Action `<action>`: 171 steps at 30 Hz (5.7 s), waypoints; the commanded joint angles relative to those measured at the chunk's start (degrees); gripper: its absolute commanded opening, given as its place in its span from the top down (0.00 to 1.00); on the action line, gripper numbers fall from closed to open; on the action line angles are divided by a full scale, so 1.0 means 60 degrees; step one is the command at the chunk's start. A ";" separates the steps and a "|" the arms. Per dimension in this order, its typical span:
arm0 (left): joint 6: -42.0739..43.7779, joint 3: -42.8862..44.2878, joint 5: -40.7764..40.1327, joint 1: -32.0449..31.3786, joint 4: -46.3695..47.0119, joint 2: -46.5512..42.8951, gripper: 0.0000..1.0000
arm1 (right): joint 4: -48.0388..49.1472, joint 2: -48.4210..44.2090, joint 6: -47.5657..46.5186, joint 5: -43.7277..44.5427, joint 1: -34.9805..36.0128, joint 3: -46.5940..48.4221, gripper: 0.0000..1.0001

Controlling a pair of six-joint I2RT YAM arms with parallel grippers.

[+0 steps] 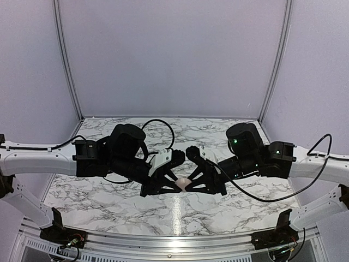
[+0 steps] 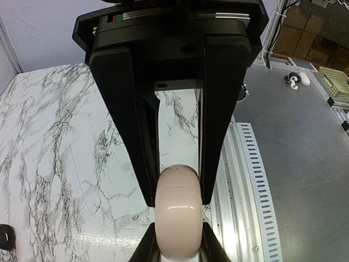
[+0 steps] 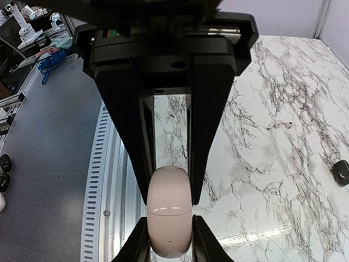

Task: Insert the wireless bluetooth earbuds into the charging case
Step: Pass from the left arm to the right, then open the charging case, then pass from the right arm to the left, then move the earbuds to the center of the board.

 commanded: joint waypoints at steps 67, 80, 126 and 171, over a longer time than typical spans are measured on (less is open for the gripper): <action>-0.1420 -0.3514 -0.1294 0.1193 0.5154 -0.3517 0.45 | 0.6445 -0.1602 0.2054 -0.0469 -0.0694 -0.1600 1.00; -0.2070 -0.3296 0.0294 0.0972 0.7943 -0.3017 0.51 | 0.9449 -0.0361 0.2681 -0.1012 -0.0528 -0.1268 1.00; -0.3199 -0.2926 -0.0059 0.0561 1.0277 -0.1729 0.72 | 1.2530 0.1347 0.3636 -0.0471 0.0009 -0.1453 1.00; -0.3443 -0.4576 -0.1376 0.0900 0.8823 -0.3295 1.00 | 0.9279 0.0146 0.3154 -0.0197 -0.0878 -0.1678 0.36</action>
